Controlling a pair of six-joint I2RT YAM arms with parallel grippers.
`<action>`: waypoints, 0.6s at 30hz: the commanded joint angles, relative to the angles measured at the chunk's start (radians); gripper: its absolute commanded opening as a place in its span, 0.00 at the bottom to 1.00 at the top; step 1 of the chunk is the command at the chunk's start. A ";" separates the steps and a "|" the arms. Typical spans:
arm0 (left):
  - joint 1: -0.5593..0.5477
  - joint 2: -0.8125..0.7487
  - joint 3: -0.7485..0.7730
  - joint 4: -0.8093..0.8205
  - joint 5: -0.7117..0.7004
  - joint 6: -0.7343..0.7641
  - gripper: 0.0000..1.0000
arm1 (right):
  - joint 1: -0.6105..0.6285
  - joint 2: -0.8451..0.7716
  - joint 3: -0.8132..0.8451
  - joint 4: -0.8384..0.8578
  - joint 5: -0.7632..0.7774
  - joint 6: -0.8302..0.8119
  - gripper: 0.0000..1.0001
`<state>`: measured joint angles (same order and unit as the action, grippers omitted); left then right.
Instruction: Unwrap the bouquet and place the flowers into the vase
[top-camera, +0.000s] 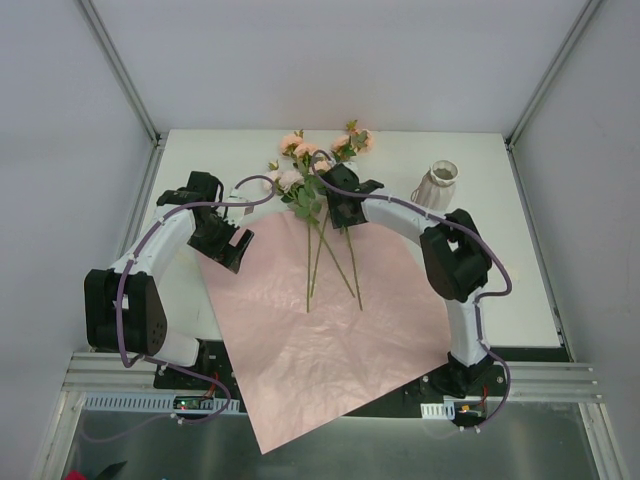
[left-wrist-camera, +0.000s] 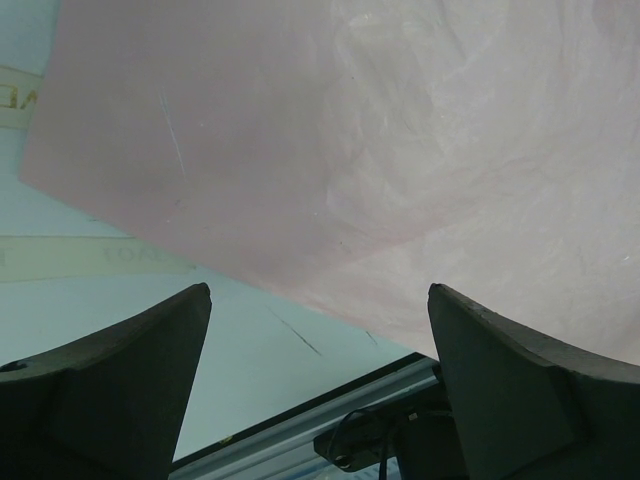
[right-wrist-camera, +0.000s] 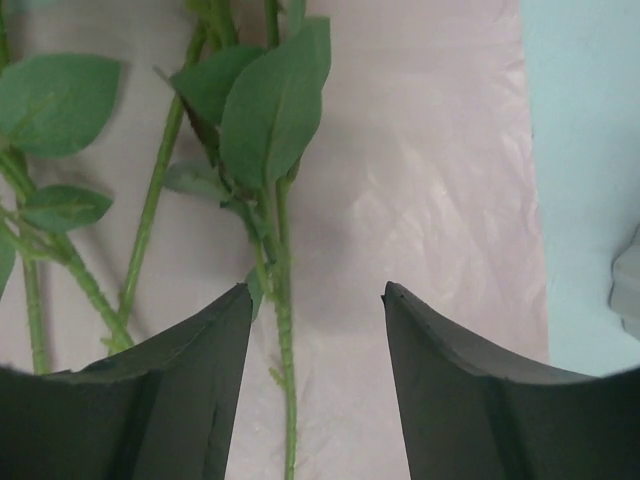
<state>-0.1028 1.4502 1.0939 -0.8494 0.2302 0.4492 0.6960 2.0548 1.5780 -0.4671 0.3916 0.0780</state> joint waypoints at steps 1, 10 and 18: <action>0.011 -0.033 0.000 -0.008 -0.009 0.020 0.90 | -0.039 0.042 0.091 -0.039 -0.071 -0.064 0.59; 0.011 -0.025 0.004 -0.011 -0.026 0.026 0.90 | -0.069 0.143 0.198 -0.034 -0.310 -0.153 0.55; 0.011 -0.027 0.009 -0.011 -0.032 0.028 0.90 | -0.079 0.185 0.208 -0.067 -0.260 -0.135 0.39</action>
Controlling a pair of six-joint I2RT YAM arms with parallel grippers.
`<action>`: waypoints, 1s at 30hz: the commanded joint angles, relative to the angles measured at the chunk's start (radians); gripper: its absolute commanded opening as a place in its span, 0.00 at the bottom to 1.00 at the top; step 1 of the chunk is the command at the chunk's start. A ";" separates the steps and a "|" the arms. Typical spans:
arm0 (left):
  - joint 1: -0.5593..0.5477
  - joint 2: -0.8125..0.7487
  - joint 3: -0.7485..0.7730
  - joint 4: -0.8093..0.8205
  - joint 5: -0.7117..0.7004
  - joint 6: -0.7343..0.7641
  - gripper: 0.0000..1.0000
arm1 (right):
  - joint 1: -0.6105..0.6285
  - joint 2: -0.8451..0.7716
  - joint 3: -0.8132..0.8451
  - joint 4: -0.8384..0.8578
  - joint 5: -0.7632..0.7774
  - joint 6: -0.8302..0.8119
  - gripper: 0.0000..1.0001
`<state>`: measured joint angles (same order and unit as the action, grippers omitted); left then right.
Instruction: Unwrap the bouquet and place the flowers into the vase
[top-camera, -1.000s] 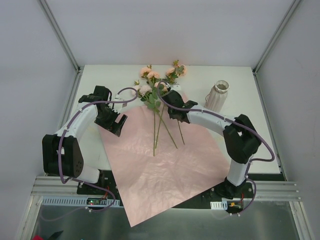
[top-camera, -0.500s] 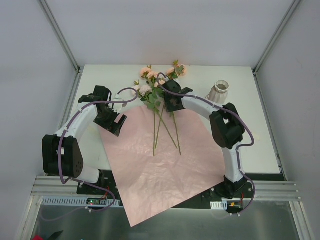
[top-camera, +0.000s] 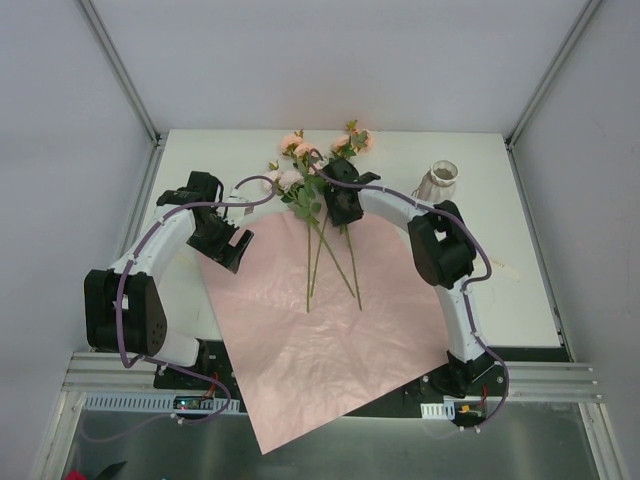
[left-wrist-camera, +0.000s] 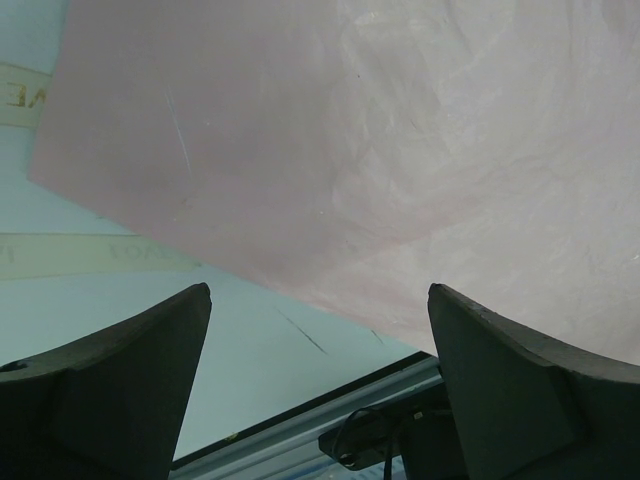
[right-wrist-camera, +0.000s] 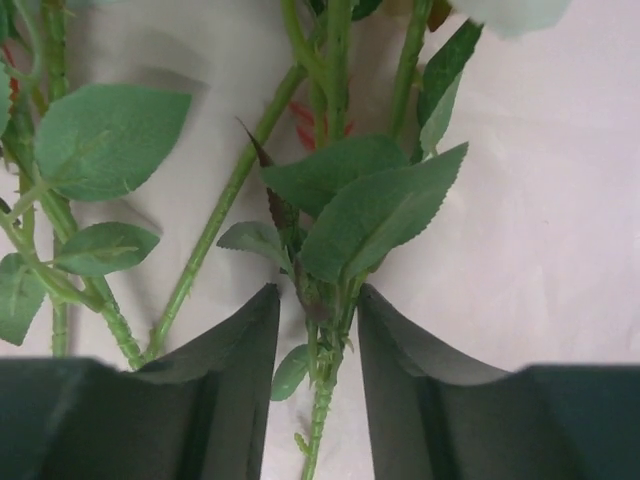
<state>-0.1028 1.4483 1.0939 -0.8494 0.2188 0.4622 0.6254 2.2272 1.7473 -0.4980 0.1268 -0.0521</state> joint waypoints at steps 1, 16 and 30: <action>0.011 -0.026 0.011 -0.013 -0.022 0.013 0.90 | -0.007 0.015 0.037 -0.034 0.007 0.001 0.35; 0.020 -0.048 0.008 -0.022 -0.041 0.016 0.90 | -0.027 -0.243 -0.034 0.094 0.019 0.127 0.01; 0.034 -0.095 0.040 -0.050 -0.018 0.000 0.91 | -0.050 -0.785 -0.189 0.487 -0.023 0.007 0.01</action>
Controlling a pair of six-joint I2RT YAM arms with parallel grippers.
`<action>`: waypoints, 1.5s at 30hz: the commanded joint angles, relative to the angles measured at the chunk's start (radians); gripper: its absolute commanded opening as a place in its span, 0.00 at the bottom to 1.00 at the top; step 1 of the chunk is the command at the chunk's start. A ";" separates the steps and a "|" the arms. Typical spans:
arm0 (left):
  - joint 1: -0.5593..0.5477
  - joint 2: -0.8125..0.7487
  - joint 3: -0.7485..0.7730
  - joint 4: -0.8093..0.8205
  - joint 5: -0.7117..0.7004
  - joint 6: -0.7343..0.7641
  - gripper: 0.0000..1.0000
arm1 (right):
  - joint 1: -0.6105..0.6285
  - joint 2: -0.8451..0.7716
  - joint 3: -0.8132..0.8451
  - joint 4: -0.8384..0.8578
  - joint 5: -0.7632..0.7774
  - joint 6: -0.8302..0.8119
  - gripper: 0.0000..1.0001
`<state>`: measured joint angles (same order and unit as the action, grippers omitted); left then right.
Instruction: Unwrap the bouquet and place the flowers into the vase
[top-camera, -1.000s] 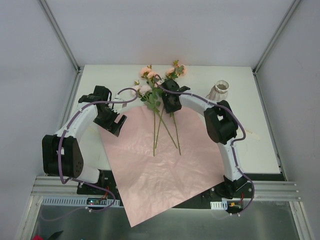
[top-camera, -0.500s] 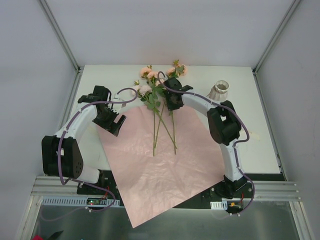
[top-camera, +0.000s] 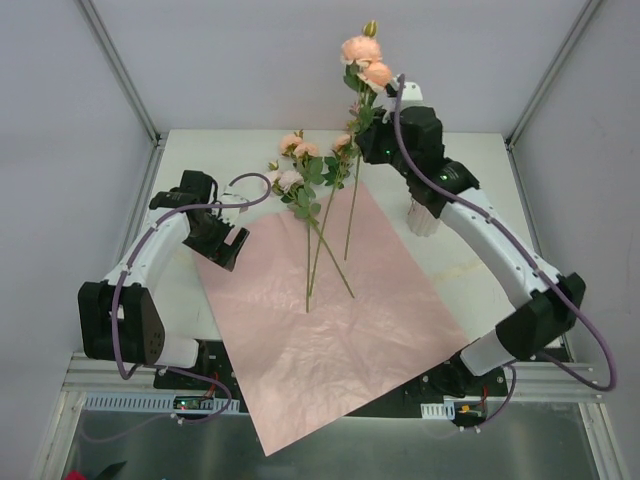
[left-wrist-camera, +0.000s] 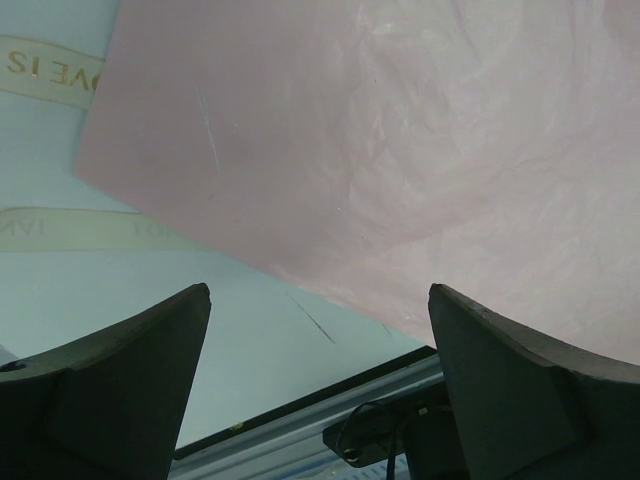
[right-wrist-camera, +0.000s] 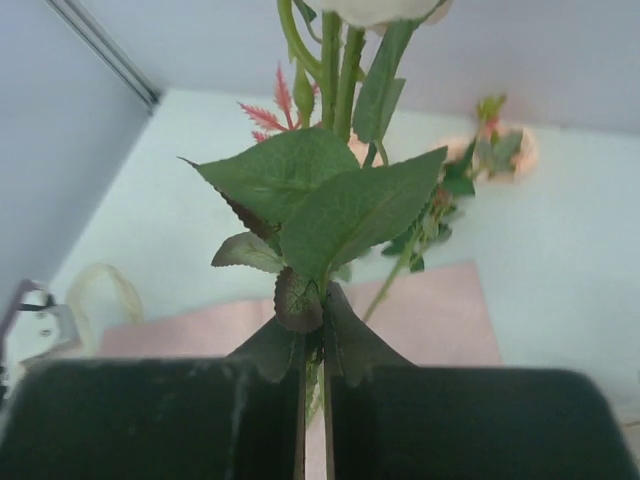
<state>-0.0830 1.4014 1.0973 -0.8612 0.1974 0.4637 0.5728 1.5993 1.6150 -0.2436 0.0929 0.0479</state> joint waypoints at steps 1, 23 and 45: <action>0.014 -0.051 0.039 -0.039 0.004 -0.005 0.91 | 0.001 -0.182 -0.075 0.350 0.019 -0.130 0.01; 0.054 -0.120 0.118 -0.028 0.125 -0.091 0.97 | -0.218 -0.392 -0.345 0.925 0.393 -0.738 0.01; 0.054 -0.150 0.061 -0.038 0.111 -0.054 0.96 | -0.330 -0.377 -0.329 0.883 0.324 -0.546 0.01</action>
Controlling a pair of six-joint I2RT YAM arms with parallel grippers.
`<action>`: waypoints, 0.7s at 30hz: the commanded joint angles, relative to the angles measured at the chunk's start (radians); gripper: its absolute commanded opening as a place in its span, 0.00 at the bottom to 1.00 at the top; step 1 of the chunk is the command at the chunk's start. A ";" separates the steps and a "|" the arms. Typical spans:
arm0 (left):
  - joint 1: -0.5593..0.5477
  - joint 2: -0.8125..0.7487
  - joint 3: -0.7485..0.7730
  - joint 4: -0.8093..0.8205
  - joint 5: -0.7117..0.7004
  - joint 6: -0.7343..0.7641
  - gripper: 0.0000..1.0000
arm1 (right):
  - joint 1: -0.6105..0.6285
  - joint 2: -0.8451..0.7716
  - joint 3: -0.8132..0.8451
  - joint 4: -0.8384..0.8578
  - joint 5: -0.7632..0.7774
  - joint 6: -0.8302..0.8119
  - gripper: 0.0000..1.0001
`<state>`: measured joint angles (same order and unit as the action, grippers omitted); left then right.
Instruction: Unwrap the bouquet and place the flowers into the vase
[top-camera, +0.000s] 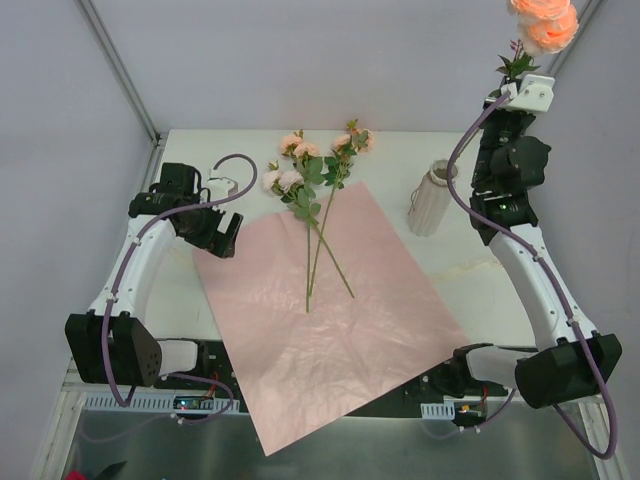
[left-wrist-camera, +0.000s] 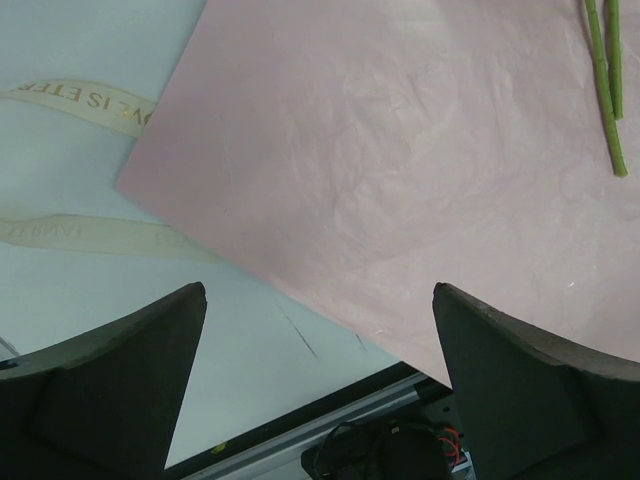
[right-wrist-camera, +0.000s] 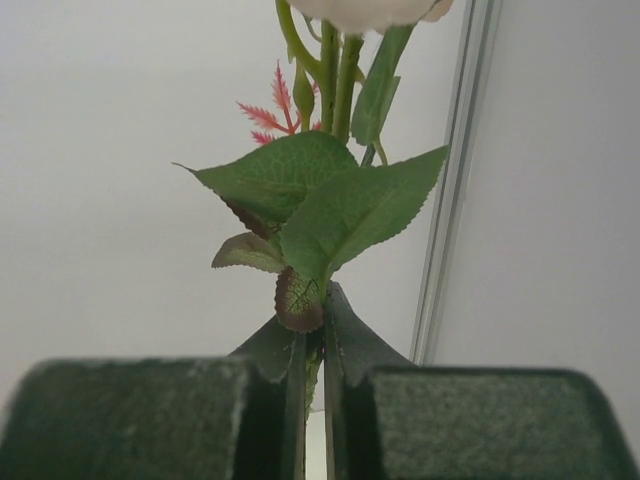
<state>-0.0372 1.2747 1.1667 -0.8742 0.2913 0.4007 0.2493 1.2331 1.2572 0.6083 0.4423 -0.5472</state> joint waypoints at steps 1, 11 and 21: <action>0.008 -0.024 -0.010 -0.025 0.017 0.007 0.96 | -0.007 -0.011 0.024 0.031 -0.024 0.053 0.01; 0.014 -0.032 -0.013 -0.025 -0.004 0.013 0.98 | -0.001 -0.020 -0.070 -0.044 -0.070 0.113 0.01; 0.019 -0.003 0.014 -0.025 -0.006 0.001 0.98 | 0.005 -0.098 -0.064 -0.267 -0.200 0.171 0.76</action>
<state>-0.0303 1.2713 1.1473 -0.8772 0.2821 0.4049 0.2493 1.2221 1.1477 0.4171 0.3248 -0.4229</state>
